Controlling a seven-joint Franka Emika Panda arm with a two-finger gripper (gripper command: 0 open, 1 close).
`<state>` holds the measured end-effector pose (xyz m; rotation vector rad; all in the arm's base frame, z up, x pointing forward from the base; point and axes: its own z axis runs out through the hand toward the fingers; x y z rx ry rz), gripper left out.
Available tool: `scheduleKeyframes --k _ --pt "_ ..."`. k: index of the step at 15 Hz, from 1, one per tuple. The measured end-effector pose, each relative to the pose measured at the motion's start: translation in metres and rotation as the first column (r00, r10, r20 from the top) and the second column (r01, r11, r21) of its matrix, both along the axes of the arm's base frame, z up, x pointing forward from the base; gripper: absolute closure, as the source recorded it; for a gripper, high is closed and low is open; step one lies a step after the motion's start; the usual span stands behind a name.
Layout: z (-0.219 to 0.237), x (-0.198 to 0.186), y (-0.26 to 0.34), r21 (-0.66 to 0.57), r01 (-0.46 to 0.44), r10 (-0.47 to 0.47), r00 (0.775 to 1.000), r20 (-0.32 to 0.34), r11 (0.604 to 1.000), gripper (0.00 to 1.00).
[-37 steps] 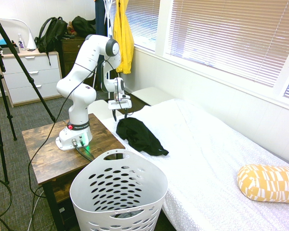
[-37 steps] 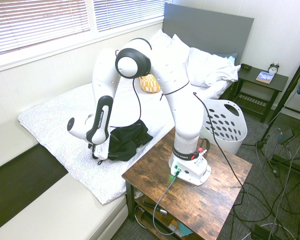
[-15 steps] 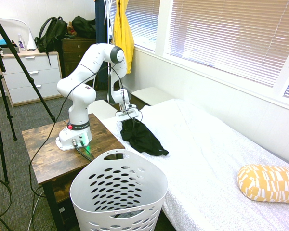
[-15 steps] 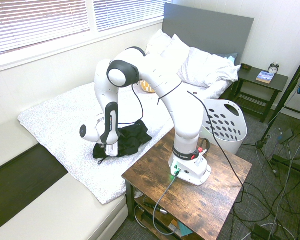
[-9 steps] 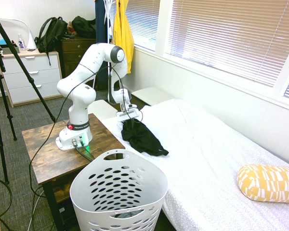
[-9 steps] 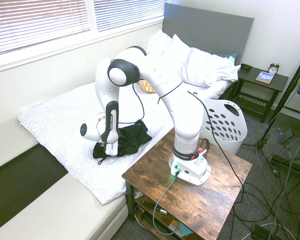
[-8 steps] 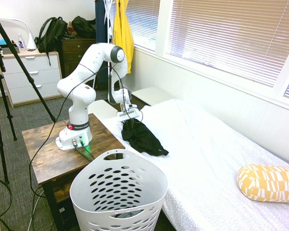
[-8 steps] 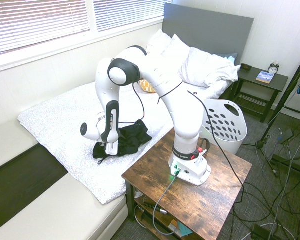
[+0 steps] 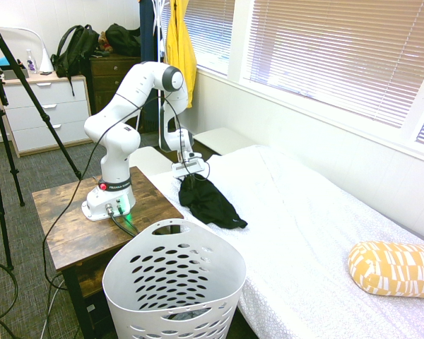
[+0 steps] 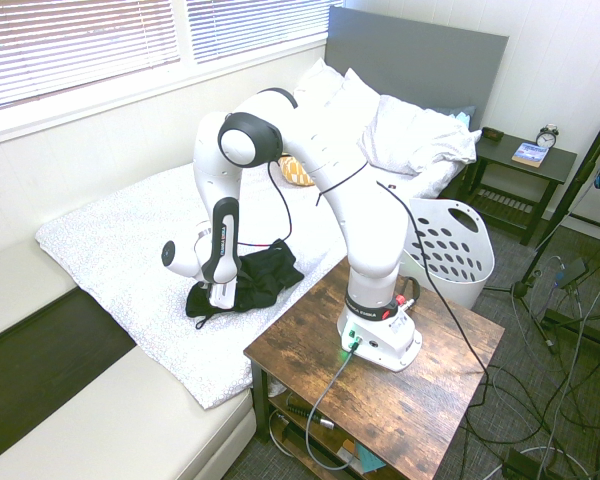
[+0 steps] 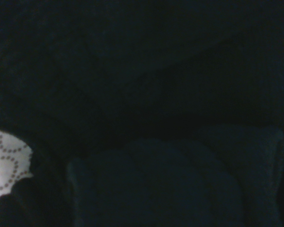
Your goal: Put my clothes in the laundry bag
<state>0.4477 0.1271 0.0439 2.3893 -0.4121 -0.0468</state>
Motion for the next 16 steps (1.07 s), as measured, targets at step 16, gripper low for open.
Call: scheduleKeyframes --k 16 --pt "0.358 0.062 -0.111 0.221 0.388 -0.314 0.898 -0.308 0.895 1.00"
